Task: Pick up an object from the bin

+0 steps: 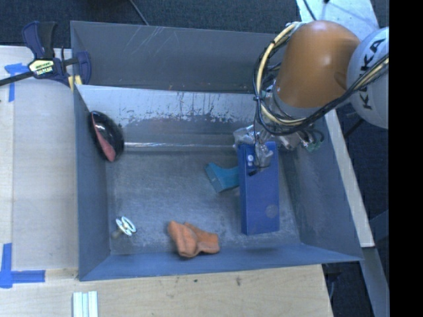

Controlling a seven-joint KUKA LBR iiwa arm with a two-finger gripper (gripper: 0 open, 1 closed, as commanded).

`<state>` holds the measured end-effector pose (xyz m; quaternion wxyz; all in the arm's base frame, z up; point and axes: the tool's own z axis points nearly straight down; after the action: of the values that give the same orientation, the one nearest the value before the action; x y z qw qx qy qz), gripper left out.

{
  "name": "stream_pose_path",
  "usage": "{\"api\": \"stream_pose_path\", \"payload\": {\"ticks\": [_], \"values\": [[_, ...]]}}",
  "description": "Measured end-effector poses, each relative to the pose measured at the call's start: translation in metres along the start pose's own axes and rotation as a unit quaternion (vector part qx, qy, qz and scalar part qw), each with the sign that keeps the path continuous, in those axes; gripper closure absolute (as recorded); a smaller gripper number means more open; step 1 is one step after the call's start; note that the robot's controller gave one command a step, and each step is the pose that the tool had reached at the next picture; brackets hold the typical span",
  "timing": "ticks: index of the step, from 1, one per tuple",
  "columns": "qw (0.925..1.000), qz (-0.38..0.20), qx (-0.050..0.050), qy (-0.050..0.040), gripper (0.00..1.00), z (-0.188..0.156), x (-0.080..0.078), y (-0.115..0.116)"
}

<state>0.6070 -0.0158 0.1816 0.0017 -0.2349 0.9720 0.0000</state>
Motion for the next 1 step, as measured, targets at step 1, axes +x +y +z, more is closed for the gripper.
{"api": "stream_pose_path", "payload": {"ticks": [1], "values": [[1.0,0.0,0.0,0.0,1.0,0.0,0.0,0.0]]}}
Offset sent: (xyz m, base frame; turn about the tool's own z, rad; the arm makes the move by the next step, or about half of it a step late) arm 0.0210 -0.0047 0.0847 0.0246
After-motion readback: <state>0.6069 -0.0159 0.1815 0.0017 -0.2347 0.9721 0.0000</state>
